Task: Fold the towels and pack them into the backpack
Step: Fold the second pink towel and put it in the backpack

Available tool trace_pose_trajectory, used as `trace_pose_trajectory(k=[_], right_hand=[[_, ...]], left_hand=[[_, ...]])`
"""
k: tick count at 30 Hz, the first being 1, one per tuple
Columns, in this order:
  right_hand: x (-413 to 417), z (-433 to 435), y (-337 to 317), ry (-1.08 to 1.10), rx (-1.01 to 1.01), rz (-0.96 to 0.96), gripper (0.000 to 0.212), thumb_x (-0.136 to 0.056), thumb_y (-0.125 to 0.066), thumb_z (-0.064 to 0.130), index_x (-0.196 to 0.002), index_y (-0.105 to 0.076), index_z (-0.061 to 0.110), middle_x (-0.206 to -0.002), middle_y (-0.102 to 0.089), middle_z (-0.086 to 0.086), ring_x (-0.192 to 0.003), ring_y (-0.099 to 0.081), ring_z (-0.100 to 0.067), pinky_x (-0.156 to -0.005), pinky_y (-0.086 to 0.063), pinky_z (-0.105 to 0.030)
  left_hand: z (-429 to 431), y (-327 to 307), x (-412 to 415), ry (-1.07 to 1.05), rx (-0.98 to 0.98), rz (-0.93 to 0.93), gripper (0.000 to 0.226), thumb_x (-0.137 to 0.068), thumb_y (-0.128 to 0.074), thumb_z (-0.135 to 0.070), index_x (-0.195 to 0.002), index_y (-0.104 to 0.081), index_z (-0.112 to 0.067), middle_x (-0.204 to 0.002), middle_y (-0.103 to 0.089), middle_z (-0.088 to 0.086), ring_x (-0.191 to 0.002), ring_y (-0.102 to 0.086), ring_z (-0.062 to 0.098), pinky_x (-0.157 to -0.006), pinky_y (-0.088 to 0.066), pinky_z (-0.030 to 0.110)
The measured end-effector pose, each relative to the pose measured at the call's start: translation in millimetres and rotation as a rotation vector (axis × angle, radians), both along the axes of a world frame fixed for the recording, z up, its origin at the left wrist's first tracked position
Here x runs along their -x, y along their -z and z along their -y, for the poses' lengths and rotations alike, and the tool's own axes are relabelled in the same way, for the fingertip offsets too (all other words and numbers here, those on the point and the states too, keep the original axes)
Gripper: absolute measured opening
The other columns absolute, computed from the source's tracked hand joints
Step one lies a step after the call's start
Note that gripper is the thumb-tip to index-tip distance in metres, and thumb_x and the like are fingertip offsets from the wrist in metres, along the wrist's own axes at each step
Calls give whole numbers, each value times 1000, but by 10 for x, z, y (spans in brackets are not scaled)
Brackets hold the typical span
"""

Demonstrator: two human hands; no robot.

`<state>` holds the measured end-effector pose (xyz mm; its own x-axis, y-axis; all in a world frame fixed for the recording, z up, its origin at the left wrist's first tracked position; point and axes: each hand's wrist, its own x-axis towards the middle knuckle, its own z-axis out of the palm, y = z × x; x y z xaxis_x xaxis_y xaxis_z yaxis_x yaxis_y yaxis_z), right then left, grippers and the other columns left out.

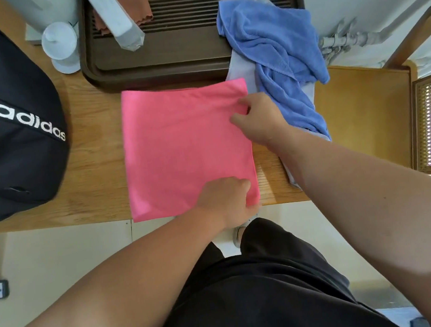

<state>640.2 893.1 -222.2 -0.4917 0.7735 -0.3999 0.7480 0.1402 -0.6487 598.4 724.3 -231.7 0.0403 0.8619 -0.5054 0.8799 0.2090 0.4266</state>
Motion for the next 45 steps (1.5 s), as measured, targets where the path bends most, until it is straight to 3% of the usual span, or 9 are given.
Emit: trace_pose_trajectory(k=[3, 7, 10, 15, 22, 27, 30, 38, 45], right_hand=[[-50, 69, 144, -103, -31, 126, 49, -82, -66, 33, -127, -62, 15, -142, -40, -13, -126, -46, -28, -104, -40, -34], [13, 269, 93, -297, -377, 231, 71, -82, -67, 43, -146, -45, 23, -166, -8, -15, -152, -9, -37, -117, -22, -51], [120, 341, 133, -589, -353, 376, 82, -88, -60, 57, -158, -26, 29, -169, 6, -9, -154, 9, -33, -122, -8, -54], [140, 440, 370, -757, -221, 543, 111, -78, -57, 78, -159, 9, 39, -163, 33, -5, -150, 27, -35, -121, 0, -63], [-68, 652, 358, -757, -277, 507, 113, -76, -55, 81, -158, 10, 40, -163, 31, -8, -151, 24, -35, -122, 1, -60], [-159, 900, 293, -633, -367, 447, 83, -79, -54, 76, -148, -36, 36, -166, -13, -13, -148, -20, -37, -118, -17, -58], [-70, 896, 291, -560, -488, 409, 69, -86, -52, 68, -143, -45, 29, -160, -27, -14, -143, -30, -39, -116, -21, -58], [268, 563, 435, -626, -303, 567, 82, -94, -21, 74, -158, 13, 36, -166, 23, -11, -153, 18, -37, -121, 4, -62], [327, 512, 457, -643, -318, 619, 80, -94, -18, 73, -157, 15, 36, -165, 23, -12, -152, 17, -40, -120, 4, -64]], left_hand=[[24, 11, 88, -84, -60, -35, 34, -99, -46, -48, -88, -50, -16, -82, -53, 2, -81, -55, 27, -66, -36, 36], [48, 93, 426, -236, -188, -270, 48, -94, -52, -45, -130, -54, -14, -127, -55, 13, -117, -51, 34, -94, -41, 44], [79, 179, 773, -330, 43, -367, 89, -89, -48, -67, -158, -15, -22, -166, -3, 13, -151, -10, 37, -119, -13, 56], [399, 326, 1132, -340, 228, -347, 124, -69, -45, -92, -152, 27, -37, -157, 42, 1, -150, 28, 33, -115, -9, 72], [861, 306, 1103, -188, 202, -394, 132, -63, -42, -97, -153, 28, -30, -158, 39, 14, -148, 28, 42, -118, 0, 68], [883, 98, 1131, -90, 119, -484, 103, -74, -29, -93, -152, -27, -26, -145, -38, 14, -129, -40, 37, -111, -22, 60], [726, 41, 1235, -126, -22, -477, 80, -85, -36, -79, -140, -41, -21, -122, -51, 8, -110, -50, 29, -95, -38, 45], [195, 278, 1648, -188, 123, -361, 97, -90, -37, -74, -160, 9, -24, -166, 23, 6, -153, 16, 31, -124, 0, 50], [98, 297, 1921, -232, 114, -375, 85, -96, -30, -67, -159, 11, -27, -166, 20, 8, -154, 14, 28, -124, -8, 50]])
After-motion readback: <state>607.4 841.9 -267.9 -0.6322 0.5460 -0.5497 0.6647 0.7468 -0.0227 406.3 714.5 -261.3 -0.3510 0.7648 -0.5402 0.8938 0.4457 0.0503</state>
